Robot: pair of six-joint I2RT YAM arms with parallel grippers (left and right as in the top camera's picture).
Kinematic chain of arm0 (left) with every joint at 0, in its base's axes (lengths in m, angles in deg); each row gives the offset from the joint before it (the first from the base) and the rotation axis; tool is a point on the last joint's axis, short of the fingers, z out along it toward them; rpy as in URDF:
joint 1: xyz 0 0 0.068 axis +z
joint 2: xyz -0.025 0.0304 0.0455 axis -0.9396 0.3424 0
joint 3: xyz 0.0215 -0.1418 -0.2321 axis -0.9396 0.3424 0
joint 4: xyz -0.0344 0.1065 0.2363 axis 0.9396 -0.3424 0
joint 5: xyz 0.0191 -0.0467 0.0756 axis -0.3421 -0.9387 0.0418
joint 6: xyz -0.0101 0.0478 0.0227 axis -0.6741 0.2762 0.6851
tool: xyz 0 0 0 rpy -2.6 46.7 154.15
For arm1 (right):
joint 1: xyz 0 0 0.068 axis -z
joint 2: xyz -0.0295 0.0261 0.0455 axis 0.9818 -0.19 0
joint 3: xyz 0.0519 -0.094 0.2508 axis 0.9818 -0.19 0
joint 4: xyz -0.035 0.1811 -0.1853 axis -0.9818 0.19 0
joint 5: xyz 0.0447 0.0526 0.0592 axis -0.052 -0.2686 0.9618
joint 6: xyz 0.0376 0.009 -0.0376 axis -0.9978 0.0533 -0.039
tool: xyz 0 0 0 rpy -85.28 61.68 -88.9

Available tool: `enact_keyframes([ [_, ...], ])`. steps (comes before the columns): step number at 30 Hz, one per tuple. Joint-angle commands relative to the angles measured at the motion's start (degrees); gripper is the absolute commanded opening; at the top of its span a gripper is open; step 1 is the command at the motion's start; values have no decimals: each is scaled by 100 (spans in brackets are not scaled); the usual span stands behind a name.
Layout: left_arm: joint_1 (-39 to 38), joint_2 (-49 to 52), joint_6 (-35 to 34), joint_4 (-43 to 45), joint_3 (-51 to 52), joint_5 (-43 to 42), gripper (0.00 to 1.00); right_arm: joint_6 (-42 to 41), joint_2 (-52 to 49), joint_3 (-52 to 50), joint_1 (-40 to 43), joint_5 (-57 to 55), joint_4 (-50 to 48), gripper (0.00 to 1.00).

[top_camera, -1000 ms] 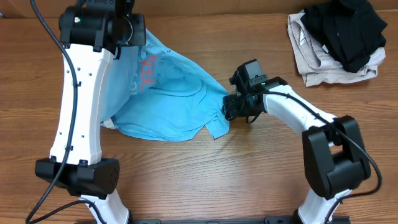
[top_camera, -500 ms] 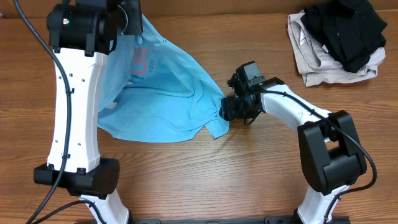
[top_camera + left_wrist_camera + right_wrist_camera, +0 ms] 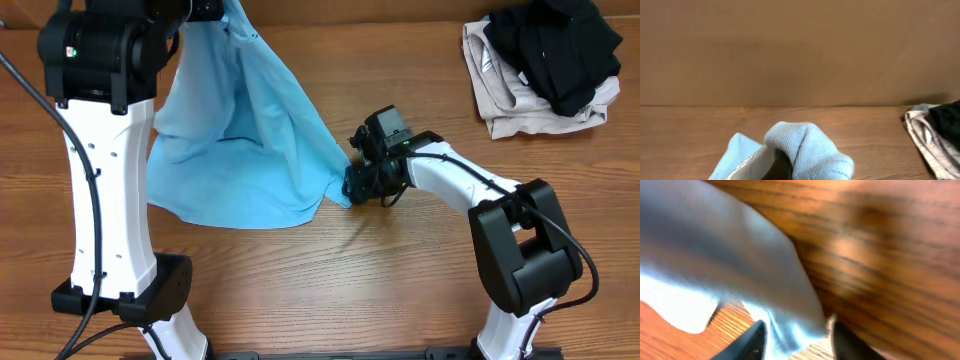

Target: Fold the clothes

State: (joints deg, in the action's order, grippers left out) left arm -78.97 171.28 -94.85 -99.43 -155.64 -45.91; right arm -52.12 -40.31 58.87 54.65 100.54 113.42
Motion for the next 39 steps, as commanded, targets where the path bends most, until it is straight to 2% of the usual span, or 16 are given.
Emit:
enact_keyframes([
  [1, 7, -4, -129, 87, -289, -236, 4, 101, -116, -105, -2, 22, -31, 28],
  [4, 7, -4, -151, 63, -343, -238, 4, 116, -116, -105, 0, -11, -103, 4],
  [10, 7, -17, -149, -15, -345, -236, 4, 116, -114, -46, 131, -22, -308, 4],
  [11, 7, -17, -149, -33, -345, -236, 4, 116, -114, -46, 151, -24, -332, 7],
  [12, 7, -17, -149, -46, -345, -238, 4, 116, -114, -46, 164, -24, -363, 29],
  [13, 7, -17, -149, -63, -345, -236, 4, 118, -114, -46, 166, -39, -400, 43],
  [14, 7, -15, -146, -79, -345, -236, 4, 118, -114, -46, 166, -98, -446, 54],
  [16, 7, -15, -146, -111, -341, -236, 4, 118, -116, -46, 160, -221, -566, 66],
  [21, 7, -15, -146, -131, -341, -236, 4, 269, -118, -59, 72, -262, -822, 71],
  [30, 2, -15, -149, -131, -341, -238, 4, 728, -365, -68, -289, -153, -879, 69],
  [31, 2, -15, -149, -136, -341, -238, 4, 767, -367, -68, -339, -205, -870, 64],
  [33, 2, -15, -149, -168, -341, -238, 4, 776, -363, -68, -372, -214, -870, 42],
  [34, 2, -15, -149, -205, -341, -238, 4, 758, -363, -68, -372, -214, -868, 25],
  [36, 2, -15, -146, -254, -341, -236, 4, 612, -363, -68, -317, -216, -855, 7],
  [37, 2, -15, -144, -264, -341, -234, 4, 540, -363, -68, -273, -216, -837, 4],
  [39, 2, -15, -144, -282, -341, -234, 4, 487, -334, -55, -111, -214, -767, 4],
])
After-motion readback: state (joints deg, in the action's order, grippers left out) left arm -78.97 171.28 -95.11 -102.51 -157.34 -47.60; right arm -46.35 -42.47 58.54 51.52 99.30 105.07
